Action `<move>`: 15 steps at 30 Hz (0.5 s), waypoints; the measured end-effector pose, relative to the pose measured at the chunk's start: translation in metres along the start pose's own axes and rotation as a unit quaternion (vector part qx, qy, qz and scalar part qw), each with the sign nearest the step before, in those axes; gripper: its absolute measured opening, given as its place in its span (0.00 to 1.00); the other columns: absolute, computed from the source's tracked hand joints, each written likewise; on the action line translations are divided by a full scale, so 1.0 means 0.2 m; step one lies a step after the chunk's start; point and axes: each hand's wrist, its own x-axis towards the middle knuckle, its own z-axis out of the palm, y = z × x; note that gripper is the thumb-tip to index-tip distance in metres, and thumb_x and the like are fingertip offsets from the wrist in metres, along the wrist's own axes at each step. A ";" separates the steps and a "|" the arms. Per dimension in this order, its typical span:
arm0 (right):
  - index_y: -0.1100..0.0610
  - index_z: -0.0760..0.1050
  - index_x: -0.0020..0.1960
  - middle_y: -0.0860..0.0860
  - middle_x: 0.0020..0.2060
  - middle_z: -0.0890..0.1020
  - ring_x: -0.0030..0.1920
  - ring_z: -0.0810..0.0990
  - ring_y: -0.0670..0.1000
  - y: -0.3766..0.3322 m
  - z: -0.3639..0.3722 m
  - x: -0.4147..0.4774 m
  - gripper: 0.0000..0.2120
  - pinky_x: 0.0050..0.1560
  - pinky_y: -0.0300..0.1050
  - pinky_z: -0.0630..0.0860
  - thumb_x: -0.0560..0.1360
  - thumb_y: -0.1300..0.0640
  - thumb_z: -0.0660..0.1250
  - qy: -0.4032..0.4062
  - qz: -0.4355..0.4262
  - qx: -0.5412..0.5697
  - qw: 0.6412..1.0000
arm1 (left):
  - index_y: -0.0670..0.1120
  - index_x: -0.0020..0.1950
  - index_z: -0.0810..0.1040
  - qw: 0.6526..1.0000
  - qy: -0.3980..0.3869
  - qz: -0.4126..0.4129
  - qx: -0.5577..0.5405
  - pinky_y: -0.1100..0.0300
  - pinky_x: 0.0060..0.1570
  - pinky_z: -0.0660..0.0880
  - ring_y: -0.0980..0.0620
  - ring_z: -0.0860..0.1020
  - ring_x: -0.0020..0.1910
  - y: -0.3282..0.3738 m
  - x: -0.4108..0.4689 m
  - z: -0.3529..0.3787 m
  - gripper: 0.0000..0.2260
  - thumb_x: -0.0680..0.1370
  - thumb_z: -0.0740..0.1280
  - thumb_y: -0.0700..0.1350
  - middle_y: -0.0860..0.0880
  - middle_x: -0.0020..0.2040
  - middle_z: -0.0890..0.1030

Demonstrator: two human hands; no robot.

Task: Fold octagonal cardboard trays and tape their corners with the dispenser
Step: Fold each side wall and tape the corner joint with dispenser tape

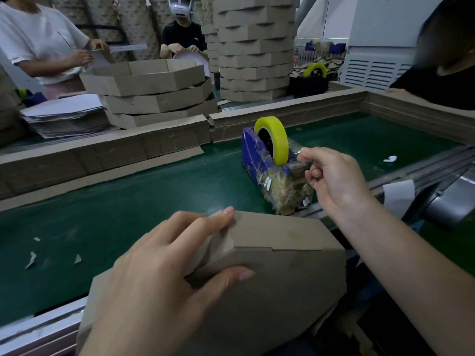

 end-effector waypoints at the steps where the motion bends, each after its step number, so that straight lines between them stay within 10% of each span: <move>1: 0.58 0.77 0.32 0.43 0.23 0.74 0.23 0.70 0.40 0.01 0.00 0.00 0.10 0.40 0.40 0.69 0.72 0.63 0.69 0.004 -0.008 0.011 1.000 | 0.64 0.64 0.73 1.000 0.000 -0.001 0.001 0.52 0.34 0.78 0.54 0.80 0.44 0.00 0.00 0.00 0.26 0.68 0.63 0.70 0.63 0.52 0.78; 15: 0.59 0.73 0.26 0.49 0.25 0.72 0.24 0.65 0.43 0.04 -0.02 0.04 0.17 0.33 0.36 0.68 0.71 0.70 0.64 -0.015 -0.012 0.130 0.991 | 0.63 0.64 0.73 1.000 0.005 -0.002 -0.005 0.50 0.36 0.78 0.54 0.81 0.46 0.00 0.00 0.01 0.26 0.68 0.64 0.70 0.62 0.52 0.78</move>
